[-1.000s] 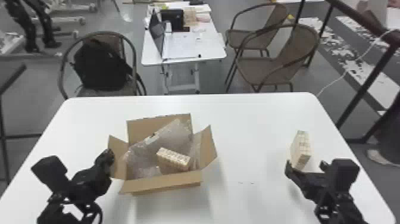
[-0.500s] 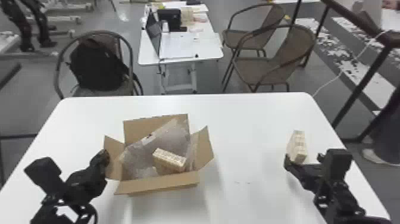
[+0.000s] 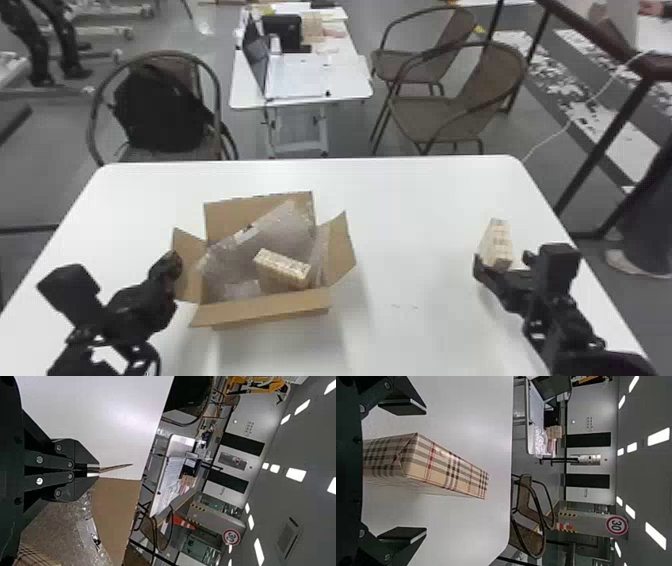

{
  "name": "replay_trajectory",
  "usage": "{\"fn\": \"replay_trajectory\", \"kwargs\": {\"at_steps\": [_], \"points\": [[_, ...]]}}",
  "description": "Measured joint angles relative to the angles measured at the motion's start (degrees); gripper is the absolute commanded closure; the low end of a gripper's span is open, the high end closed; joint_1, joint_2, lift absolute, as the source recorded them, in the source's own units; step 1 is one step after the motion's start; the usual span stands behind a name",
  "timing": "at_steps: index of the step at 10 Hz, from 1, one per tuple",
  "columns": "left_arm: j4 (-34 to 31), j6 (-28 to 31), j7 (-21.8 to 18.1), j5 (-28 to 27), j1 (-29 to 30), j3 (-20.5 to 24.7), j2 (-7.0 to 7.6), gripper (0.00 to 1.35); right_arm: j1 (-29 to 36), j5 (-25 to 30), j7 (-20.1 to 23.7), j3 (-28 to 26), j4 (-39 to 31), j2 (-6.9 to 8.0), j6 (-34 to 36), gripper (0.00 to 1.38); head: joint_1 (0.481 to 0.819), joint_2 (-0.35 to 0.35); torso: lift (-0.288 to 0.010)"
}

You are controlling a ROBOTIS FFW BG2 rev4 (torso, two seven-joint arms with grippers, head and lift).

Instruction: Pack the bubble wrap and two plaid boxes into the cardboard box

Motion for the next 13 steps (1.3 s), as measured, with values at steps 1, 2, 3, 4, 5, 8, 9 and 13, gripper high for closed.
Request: {"fn": "replay_trajectory", "kwargs": {"at_steps": [1, 2, 3, 4, 5, 8, 9, 13], "points": [[0.09, 0.07, -0.13, -0.12, -0.1, -0.15, 0.0, 1.22, -0.77, 0.15, 0.3, 0.05, 1.14, 0.08, -0.35, 1.09, 0.695, 0.005, -0.037], [0.29, 0.15, -0.28, -0.23, -0.25, -0.29, 0.0, 1.22, -1.13, 0.18, 0.39, 0.11, 1.81, 0.47, -0.77, 1.15, 0.695, 0.006, -0.037], [0.42, 0.16, -0.41, -0.26, -0.27, -0.32, 0.0, 1.22, -1.02, 0.17, 0.35, 0.1, 1.86, 1.19, -0.95, 1.15, 0.695, 0.011, -0.037], [0.52, 0.16, -0.44, -0.26, -0.26, -0.34, 0.0, 1.22, -0.45, 0.03, 0.35, 0.08, 1.42, 1.8, -0.98, 1.15, 0.695, 0.018, -0.037], [0.58, 0.16, -0.5, -0.28, -0.29, -0.35, 0.0, 1.22, 0.38, -0.29, 0.39, 0.07, 0.49, 2.18, -0.99, 1.15, 0.695, 0.023, -0.037], [0.7, 0.16, -0.51, -0.37, -0.38, -0.47, 0.0, 1.22, 4.42, -3.41, 2.65, 0.13, -7.25, 2.36, -0.27, 1.15, 0.695, 0.033, -0.037], [0.73, 0.16, -0.51, -0.41, -0.41, -0.52, 0.0, 1.22, 5.65, -3.83, 5.95, 0.47, -12.58, 2.37, 1.88, 1.15, 0.695, 0.053, -0.037], [0.95, 0.18, -0.51, -0.59, -0.87, -0.94, 0.0, 1.22, -2.85, -5.25, 28.21, 9.04, -31.28, 0.58, 29.01, 1.15, 0.695, 0.209, -0.037]]}}
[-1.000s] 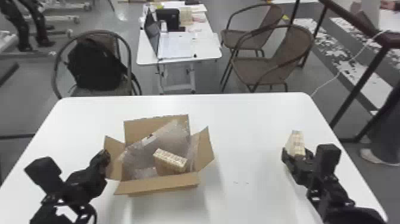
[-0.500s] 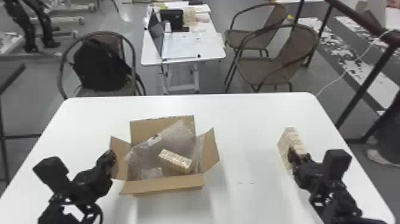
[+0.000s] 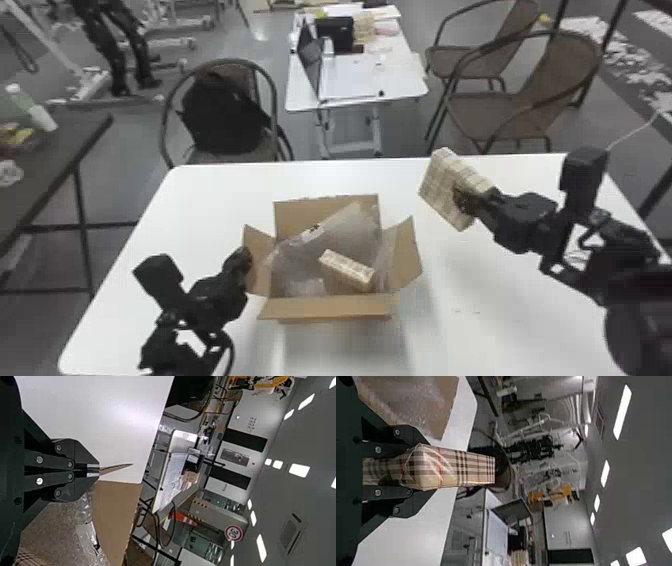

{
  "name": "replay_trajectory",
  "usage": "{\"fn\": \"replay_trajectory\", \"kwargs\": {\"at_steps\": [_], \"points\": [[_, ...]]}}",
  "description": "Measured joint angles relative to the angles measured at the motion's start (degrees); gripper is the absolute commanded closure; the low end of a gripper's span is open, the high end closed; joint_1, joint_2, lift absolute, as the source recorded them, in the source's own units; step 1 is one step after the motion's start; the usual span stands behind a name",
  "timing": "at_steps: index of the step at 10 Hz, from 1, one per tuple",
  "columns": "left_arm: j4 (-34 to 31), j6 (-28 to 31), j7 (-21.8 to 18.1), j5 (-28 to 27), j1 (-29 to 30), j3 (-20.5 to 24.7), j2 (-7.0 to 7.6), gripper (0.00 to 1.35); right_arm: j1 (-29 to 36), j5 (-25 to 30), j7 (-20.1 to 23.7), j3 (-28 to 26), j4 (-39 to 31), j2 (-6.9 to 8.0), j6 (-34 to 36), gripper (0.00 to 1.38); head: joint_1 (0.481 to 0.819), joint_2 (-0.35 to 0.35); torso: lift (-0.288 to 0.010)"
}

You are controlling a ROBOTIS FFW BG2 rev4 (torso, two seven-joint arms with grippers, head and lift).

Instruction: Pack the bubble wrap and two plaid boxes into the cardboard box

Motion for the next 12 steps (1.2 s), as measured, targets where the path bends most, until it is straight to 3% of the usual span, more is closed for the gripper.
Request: {"fn": "replay_trajectory", "kwargs": {"at_steps": [1, 3, 5, 8, 9, 10, 11, 12], "points": [[0.14, 0.07, 0.0, -0.01, -0.16, -0.23, 0.0, 1.22, -4.34, -1.12, 4.84, 3.48, 1.06, -0.68, 4.76, 1.15, 0.695, 0.252, -0.037], [0.33, 0.13, 0.0, -0.06, -0.25, -0.38, 0.0, 1.22, -10.47, -3.82, 7.78, 10.46, 5.14, -0.51, 8.94, 1.15, 0.695, 0.303, -0.037], [0.46, 0.17, 0.0, -0.14, -0.41, -0.62, 0.0, 1.22, -15.87, -6.34, 10.91, 17.81, 12.45, 1.04, 9.18, 1.15, 0.695, 0.35, -0.037], [0.8, 0.23, 0.0, -0.2, -0.69, -0.98, 0.0, 1.22, -21.68, -9.85, 15.39, 26.16, 25.61, 3.51, 5.31, 1.15, 0.695, 0.35, -0.037], [0.96, 0.24, 0.0, -0.2, -0.83, -1.13, 0.0, 1.22, -22.57, -10.26, 16.1, 27.54, 27.88, 3.96, 5.05, 0.99, 0.695, 0.35, -0.037], [1.04, 0.25, 0.0, -0.24, -0.85, -1.17, 0.0, 1.22, -23.25, -10.44, 16.78, 28.07, 29.8, 4.33, 5.04, 0.51, 0.695, 0.35, -0.037], [1.09, 0.19, 0.0, -0.27, -0.82, -1.18, 0.0, 1.22, -23.49, -10.54, 17.04, 28.19, 30.87, 4.54, 4.88, 0.13, 0.695, 0.35, -0.037], [1.11, 0.07, 0.0, -0.24, -0.76, -1.18, 0.0, 1.22, -23.48, -10.32, 16.99, 28.17, 30.59, 4.6, 4.1, 0.06, 0.695, 0.35, -0.037]]}}
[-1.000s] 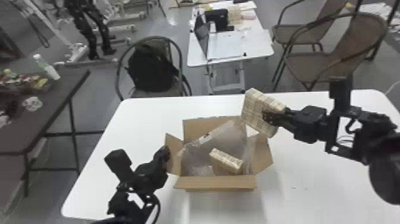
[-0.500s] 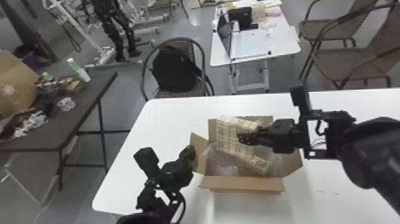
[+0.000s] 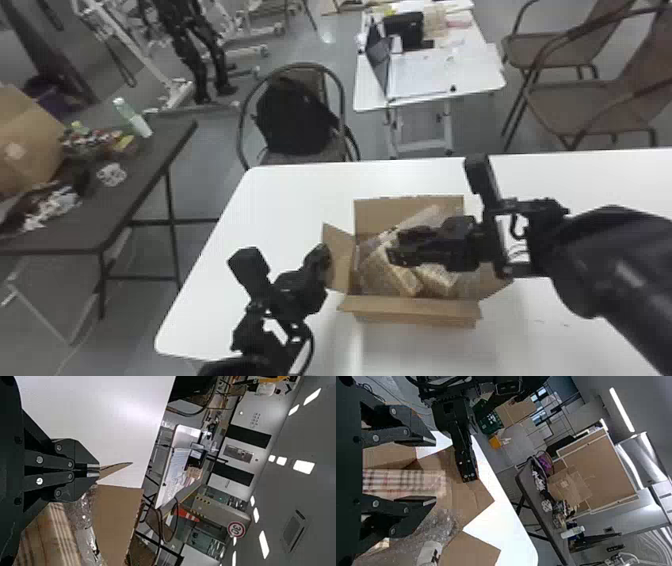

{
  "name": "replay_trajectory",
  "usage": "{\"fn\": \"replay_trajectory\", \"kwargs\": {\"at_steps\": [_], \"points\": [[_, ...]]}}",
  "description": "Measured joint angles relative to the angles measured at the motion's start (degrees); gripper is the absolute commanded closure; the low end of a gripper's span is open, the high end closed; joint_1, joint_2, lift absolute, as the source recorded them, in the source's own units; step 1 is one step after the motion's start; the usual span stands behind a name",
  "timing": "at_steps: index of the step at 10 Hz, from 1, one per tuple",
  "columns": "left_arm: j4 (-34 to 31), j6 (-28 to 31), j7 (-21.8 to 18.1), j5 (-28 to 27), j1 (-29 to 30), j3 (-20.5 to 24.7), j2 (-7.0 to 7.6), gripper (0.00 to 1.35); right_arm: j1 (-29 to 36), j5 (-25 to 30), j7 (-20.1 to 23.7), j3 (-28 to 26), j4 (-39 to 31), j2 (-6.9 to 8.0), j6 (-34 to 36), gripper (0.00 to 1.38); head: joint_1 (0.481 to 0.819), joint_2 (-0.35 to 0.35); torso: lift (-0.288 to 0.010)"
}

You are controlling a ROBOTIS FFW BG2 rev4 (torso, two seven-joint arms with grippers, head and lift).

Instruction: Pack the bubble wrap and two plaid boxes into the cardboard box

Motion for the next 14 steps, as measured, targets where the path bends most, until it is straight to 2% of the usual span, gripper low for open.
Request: {"fn": "replay_trajectory", "kwargs": {"at_steps": [2, 4, 5, 6, 7, 9, 11, 12, 13, 14], "points": [[0.0, -0.16, 0.0, 0.05, 0.1, 0.02, 0.0, 1.22, 0.69, -0.69, 0.02, -1.51, -1.34, 0.02, -1.29, 0.17, 0.695, 0.35, -0.037], [0.0, -0.4, 0.0, 0.18, 0.15, 0.09, 0.0, 1.22, 3.89, 1.37, -1.2, -8.61, -6.05, -0.01, -1.81, 0.18, 0.695, 0.35, -0.037], [-0.01, -0.49, 0.0, 0.27, 0.16, 0.09, 0.0, 1.22, 7.83, 4.39, -5.03, -15.64, -11.71, -0.21, -1.84, 0.18, 0.695, 0.35, -0.037], [-0.04, -0.59, 0.0, 0.33, 0.16, 0.1, 0.0, 1.22, 12.12, 8.25, -9.2, -21.88, -17.75, -0.42, -2.24, 0.18, 0.695, 0.313, -0.037], [-0.07, -0.71, 0.0, 0.41, 0.17, 0.18, 0.0, 1.22, 17.64, 12.02, -14.43, -28.19, -24.4, -0.56, -4.06, 0.18, 0.695, 0.242, -0.037], [-0.08, -0.91, 0.0, 0.48, 0.19, 0.27, 0.0, 1.22, 26.41, 15.09, -20.94, -35.13, -31.31, -0.59, -9.07, 0.18, 0.695, 0.172, -0.037], [-0.07, -1.02, 0.0, 0.52, 0.16, 0.2, 0.0, 1.22, 34.91, 16.91, -26.56, -39.72, -33.7, -0.57, -17.89, 0.18, 0.695, 0.1, -0.037], [-0.06, -1.04, 0.0, 0.56, 0.17, 0.24, 0.0, 1.22, 38.26, 16.92, -29.18, -41.43, -32.74, -0.54, -23.59, 0.18, 0.695, 0.07, -0.037], [-0.05, -1.05, 0.0, 0.62, 0.23, 0.3, 0.0, 1.22, 40.61, 15.95, -30.1, -42.96, -30.46, -0.52, -29.16, 0.18, 0.695, 0.059, -0.037], [-0.05, -1.05, 0.0, 0.65, 0.31, 0.34, 0.0, 1.22, 41.68, 14.39, -28.53, -44.39, -27.14, -0.72, -33.28, 0.18, 0.695, 0.041, -0.037]]}}
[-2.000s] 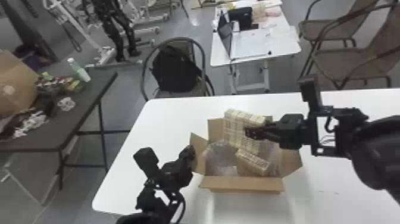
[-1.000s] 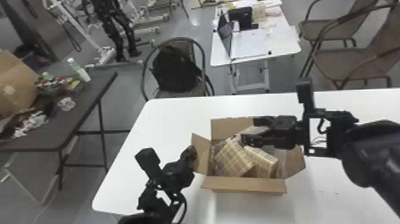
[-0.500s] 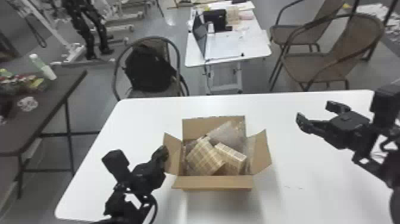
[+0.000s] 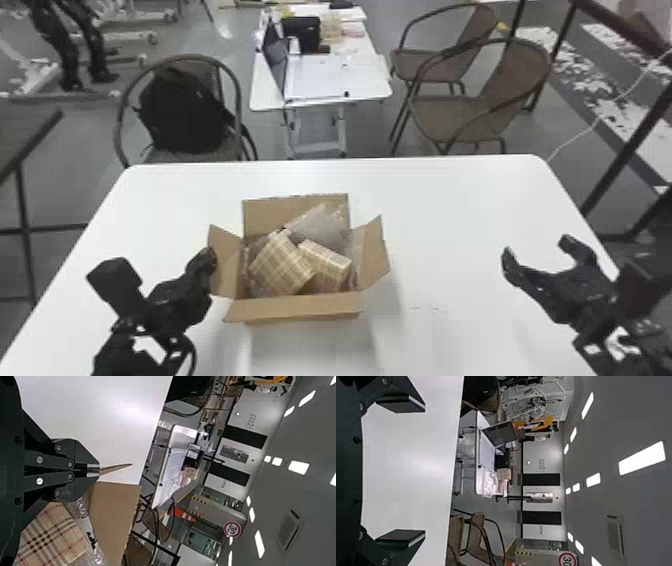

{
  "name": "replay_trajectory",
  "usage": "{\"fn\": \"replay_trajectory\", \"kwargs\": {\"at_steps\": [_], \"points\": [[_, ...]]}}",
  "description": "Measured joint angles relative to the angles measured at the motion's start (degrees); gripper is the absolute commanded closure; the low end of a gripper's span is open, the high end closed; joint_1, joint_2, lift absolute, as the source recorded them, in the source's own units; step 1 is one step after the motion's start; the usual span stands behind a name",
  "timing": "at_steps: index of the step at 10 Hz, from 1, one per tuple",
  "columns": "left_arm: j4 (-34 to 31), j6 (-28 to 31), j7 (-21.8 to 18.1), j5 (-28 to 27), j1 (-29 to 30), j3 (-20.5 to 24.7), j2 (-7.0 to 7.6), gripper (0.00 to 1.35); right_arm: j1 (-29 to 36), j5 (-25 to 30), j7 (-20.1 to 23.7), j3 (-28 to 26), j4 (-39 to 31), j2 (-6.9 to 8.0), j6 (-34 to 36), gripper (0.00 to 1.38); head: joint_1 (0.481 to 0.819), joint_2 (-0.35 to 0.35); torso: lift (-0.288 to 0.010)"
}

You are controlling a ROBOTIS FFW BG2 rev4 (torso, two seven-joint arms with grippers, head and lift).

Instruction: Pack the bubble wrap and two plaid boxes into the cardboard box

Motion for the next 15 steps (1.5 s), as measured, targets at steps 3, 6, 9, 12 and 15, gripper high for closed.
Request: {"fn": "replay_trajectory", "kwargs": {"at_steps": [3, 6, 9, 12, 15], "points": [[0.05, 0.14, 0.0, -0.16, 0.04, -0.09, 0.0, 1.22, 0.86, -4.49, -1.44, -0.91, 8.58, -0.28, -8.92, 0.18, 0.695, 0.004, -0.037], [0.05, 1.01, 1.54, 0.05, -0.66, -0.33, 0.0, 1.22, 2.42, -2.6, -5.19, -0.89, 6.38, 2.29, -9.27, 0.18, 0.695, 0.006, -0.037], [0.35, 1.19, 9.12, 4.08, -0.72, 0.89, 0.0, 1.22, 1.92, -2.67, -5.15, 0.12, 6.39, 1.73, -7.89, 0.18, 0.695, 0.057, -0.037], [3.4, -7.23, 20.9, 13.06, 0.28, -2.18, 0.0, 1.22, 1.52, -2.66, -4.51, 0.63, 6.57, 1.69, -6.64, 0.18, 0.695, 0.094, -0.037], [8.29, -23.76, 29.66, 19.29, 0.64, -7.66, 0.0, 1.22, 1.0, -2.66, -3.62, 0.98, 6.75, 1.62, -5.33, 0.18, 0.695, 0.126, -0.037]]}}
